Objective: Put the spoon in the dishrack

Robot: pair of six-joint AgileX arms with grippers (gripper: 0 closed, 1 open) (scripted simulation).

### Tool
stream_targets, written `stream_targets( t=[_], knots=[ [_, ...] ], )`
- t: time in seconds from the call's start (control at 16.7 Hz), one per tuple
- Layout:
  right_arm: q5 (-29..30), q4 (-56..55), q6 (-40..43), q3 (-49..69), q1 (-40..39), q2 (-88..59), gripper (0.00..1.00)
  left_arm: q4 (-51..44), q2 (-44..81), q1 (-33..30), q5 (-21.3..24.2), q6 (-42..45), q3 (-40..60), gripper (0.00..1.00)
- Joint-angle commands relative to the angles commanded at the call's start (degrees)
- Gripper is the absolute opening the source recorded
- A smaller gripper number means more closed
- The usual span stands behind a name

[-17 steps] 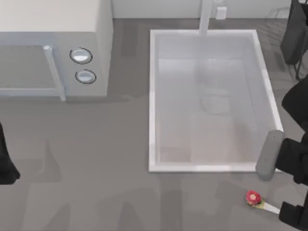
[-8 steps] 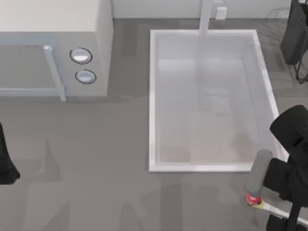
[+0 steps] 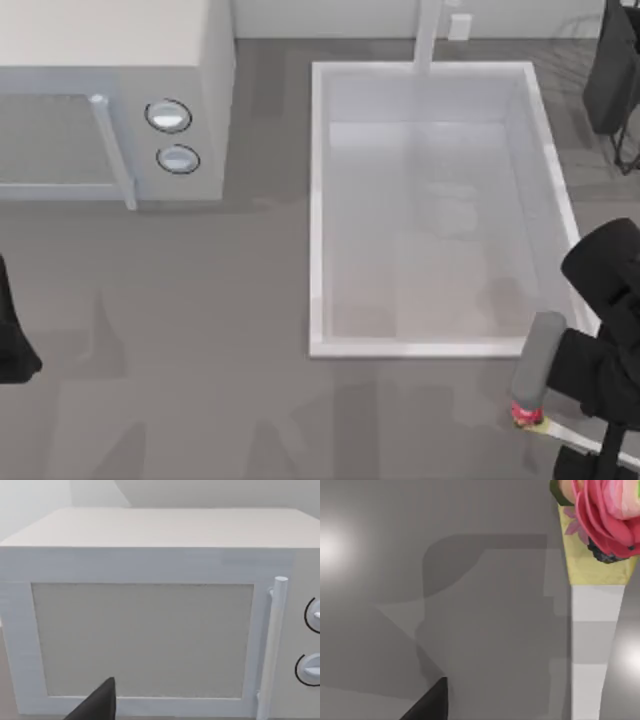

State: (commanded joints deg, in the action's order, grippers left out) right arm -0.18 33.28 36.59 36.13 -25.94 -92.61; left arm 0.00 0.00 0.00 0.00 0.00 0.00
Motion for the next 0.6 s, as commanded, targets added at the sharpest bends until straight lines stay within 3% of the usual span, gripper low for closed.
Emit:
stream_targets(
  t=[0.54, 0.6],
  knots=[
    [0.0, 0.0, 0.0, 0.0, 0.0, 0.0, 0.02, 0.0, 0.0, 0.0, 0.0, 0.0, 0.0, 1.0],
    [0.0, 0.0, 0.0, 0.0, 0.0, 0.0, 0.0, 0.0, 0.0, 0.0, 0.0, 0.0, 0.0, 1.0]
  ],
)
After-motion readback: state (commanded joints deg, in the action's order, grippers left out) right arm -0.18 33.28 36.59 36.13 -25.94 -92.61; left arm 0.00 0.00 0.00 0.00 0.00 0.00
